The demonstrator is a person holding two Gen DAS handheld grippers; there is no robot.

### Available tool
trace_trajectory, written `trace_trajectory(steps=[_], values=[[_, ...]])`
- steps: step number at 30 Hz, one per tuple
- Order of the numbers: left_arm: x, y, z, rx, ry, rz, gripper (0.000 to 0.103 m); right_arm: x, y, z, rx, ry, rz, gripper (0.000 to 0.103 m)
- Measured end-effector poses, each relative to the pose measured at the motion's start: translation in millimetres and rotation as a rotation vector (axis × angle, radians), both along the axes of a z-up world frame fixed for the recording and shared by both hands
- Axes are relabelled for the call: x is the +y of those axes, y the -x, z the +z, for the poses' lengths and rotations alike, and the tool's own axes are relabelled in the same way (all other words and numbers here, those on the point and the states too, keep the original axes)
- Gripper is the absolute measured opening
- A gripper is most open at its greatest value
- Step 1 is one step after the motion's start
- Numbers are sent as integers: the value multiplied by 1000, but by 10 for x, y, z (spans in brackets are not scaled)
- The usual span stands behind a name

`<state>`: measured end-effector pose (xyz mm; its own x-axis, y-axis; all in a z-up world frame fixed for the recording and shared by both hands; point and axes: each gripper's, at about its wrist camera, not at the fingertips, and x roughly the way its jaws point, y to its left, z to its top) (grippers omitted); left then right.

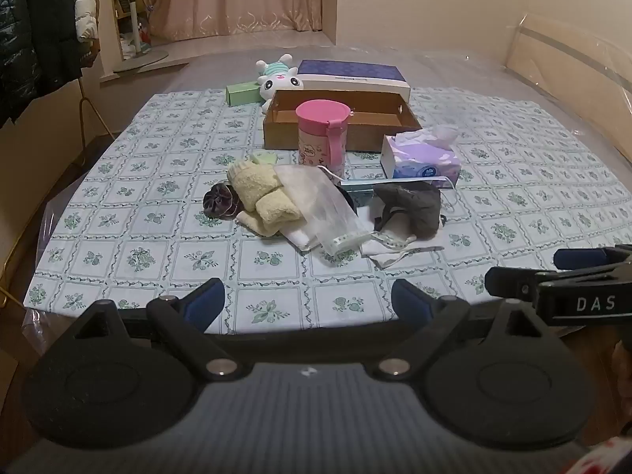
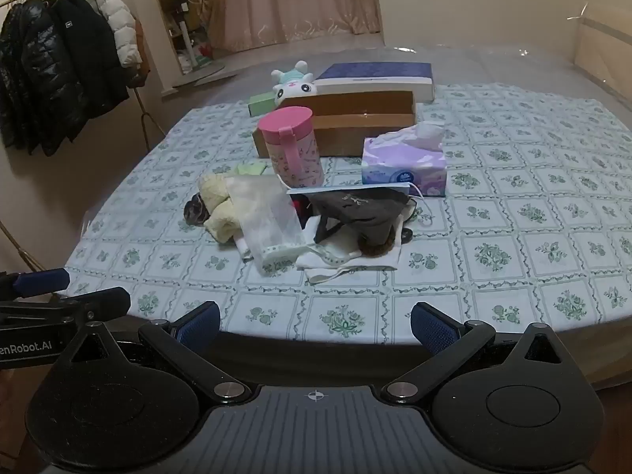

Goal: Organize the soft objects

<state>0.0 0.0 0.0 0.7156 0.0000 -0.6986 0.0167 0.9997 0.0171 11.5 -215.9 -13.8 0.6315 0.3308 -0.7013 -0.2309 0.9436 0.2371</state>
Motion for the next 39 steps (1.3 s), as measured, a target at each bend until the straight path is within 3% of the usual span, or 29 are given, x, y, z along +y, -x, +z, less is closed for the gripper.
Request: trace_trajectory(steps=[39], values=[[24, -4, 29, -16, 6, 5, 90, 38, 22, 31, -26, 7, 3, 102]])
